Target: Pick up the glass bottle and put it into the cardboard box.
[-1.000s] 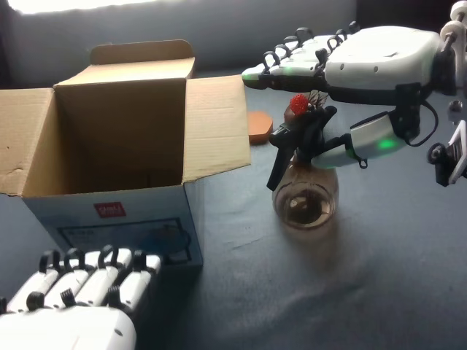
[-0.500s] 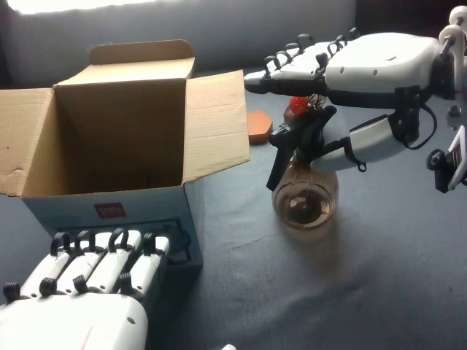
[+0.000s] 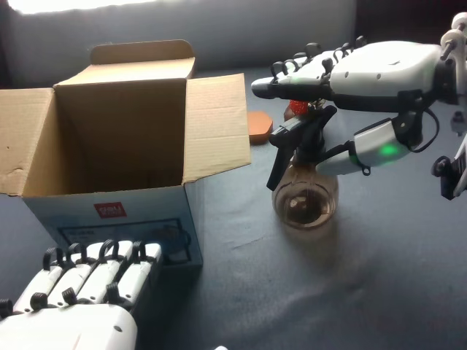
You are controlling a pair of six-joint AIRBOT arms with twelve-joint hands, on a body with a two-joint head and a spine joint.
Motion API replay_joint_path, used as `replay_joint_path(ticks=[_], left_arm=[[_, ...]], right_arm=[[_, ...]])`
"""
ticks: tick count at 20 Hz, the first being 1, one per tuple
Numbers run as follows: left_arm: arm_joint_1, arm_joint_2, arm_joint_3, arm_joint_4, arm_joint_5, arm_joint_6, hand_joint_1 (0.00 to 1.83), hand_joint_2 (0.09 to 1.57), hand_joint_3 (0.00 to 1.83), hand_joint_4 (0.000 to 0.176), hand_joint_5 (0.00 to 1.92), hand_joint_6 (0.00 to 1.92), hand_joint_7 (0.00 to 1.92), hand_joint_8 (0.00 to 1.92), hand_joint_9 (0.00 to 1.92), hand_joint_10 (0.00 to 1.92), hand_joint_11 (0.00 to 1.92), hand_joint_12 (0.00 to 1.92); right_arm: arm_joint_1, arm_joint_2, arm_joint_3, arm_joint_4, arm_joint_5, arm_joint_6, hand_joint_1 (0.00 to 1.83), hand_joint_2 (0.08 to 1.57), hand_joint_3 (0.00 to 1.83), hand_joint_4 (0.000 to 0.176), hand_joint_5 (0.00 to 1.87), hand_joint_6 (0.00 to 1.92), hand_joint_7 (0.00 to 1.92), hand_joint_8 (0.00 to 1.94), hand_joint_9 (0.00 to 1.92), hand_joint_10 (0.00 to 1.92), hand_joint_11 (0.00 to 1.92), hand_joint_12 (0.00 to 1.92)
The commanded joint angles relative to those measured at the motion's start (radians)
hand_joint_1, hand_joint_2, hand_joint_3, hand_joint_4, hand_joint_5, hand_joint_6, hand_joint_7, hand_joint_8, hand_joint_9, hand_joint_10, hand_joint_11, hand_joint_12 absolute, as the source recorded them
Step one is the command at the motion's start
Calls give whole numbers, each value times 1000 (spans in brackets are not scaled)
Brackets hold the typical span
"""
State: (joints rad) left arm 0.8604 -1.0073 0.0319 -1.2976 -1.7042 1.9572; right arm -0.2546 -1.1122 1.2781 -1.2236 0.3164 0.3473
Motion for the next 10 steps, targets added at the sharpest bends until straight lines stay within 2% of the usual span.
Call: replay_joint_path(ticks=[1,3,6,10], left_arm=[[5,-4,8,130,-59,-13,133,1228,0,0,97,0,63,1,43,1,0,324],[33,-6,19,170,-59,-12,135,1228,0,0,101,2,66,2,46,2,0,325],[65,-9,43,241,-59,40,135,1227,0,0,99,1,64,1,45,1,0,322],[97,-16,60,260,-59,45,135,1228,0,0,101,1,65,1,46,2,0,321]], right_arm=[[9,6,0,34,38,5,844,1135,0,0,8,4,106,24,68,57,0,0],[2,2,0,34,34,9,844,1135,0,0,9,4,109,25,65,58,0,0],[-6,-7,0,34,29,12,843,1137,0,0,14,7,126,31,67,64,0,0],[-3,-8,1,32,71,59,838,1131,0,0,5,3,125,29,65,67,0,0]])
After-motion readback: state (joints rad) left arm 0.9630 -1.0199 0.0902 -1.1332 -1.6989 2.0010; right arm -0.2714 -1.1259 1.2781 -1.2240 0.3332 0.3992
